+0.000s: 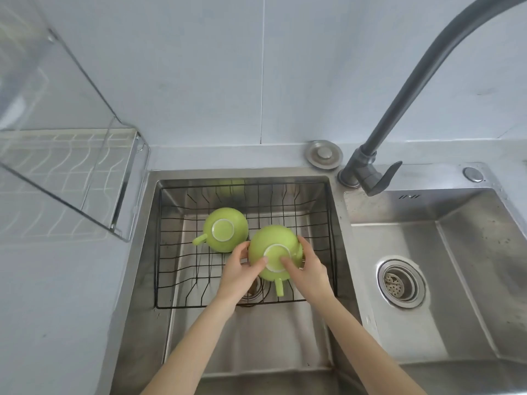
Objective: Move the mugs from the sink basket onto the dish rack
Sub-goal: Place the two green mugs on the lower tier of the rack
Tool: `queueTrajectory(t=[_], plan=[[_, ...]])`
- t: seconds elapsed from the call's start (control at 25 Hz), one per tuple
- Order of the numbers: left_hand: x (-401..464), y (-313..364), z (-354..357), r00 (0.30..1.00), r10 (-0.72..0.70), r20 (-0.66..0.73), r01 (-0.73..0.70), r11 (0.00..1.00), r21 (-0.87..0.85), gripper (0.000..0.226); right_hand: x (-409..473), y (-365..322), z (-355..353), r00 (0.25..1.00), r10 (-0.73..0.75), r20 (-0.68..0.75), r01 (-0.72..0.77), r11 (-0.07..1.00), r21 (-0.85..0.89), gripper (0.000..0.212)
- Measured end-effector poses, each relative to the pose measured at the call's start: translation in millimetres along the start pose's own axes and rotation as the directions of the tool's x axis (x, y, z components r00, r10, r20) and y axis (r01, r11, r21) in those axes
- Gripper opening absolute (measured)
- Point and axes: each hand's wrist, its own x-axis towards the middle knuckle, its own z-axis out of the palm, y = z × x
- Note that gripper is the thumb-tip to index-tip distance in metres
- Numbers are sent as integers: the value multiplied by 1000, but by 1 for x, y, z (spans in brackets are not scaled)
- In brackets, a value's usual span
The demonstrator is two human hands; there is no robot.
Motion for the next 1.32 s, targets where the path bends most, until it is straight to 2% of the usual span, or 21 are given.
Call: queueTrajectory(t=[0.12,0.32,0.6,0.76,1.12,1.32], plan=[[-28,3,-24,998,65,-15,-65,998,1,52,-33,-14,5,997,-68,-36,68,998,9,62],[-74,-3,-67,979,198,38,-197,980,-21,53,-81,-28,24,986,-153,-65,156,987,46,61],[-117,-26,-136,927,367,71,-374,906,199,75,-130,-50,70,979,-201,-31,203,978,56,62],[-132,-35,-182,913,400,77,-406,880,246,77,-151,-70,107,972,-234,-21,234,972,9,77],[-129,-50,-278,881,473,37,-459,832,312,77,-175,-131,181,952,-306,7,306,951,-35,62],[-121,-55,-324,883,467,38,-454,835,311,76,-181,-158,220,942,-334,19,335,942,-28,72]])
